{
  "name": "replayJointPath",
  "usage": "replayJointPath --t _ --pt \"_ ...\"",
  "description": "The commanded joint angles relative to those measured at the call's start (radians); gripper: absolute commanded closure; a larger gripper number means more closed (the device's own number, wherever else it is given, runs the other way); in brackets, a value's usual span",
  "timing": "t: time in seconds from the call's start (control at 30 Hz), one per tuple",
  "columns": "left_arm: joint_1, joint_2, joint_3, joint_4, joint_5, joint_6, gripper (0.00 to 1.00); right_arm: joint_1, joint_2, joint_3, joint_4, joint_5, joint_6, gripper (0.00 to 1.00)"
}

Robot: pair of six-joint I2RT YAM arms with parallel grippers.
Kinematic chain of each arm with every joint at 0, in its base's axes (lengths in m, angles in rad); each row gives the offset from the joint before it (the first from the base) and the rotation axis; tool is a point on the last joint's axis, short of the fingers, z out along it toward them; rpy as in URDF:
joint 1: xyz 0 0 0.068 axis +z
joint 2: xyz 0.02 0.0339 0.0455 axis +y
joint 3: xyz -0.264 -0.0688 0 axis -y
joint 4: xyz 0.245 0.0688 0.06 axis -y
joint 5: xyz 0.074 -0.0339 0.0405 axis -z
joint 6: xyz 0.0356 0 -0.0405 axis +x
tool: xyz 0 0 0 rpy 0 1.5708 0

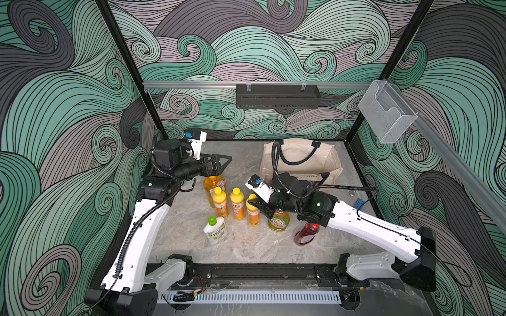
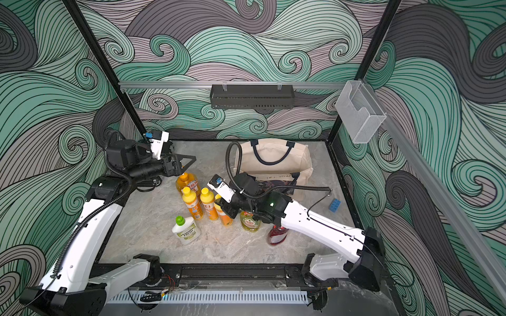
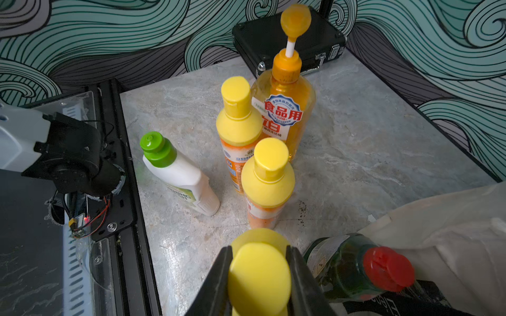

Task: Pack dish soap into the shopping bag
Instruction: Pick up the bottle of dish soap at the center of the board.

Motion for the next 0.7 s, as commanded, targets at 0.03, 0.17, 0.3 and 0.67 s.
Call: replayJointPath --t 0.03,0.17,0.3,0.67 --pt "-0.034 0.019 0.052 -0.025 -0.015 0.013 0.01 -0.032 -0.024 0.128 0.041 -0.010 -0.001 1.00" --pt "-0.055 0.054 0.079 -0.054 -0.029 0.013 0.01 -0.049 0.009 0.236 -0.051 -0.015 0.007 1.00" --pt "-0.075 0.094 0.112 -0.093 -0.053 0.023 0.01 -0.057 0.021 0.323 -0.133 0.008 0.003 1.00" --pt "-0.091 0.117 0.095 -0.080 -0.075 0.036 0.02 -0.076 0.051 0.531 -0.238 0.059 -0.017 1.00"
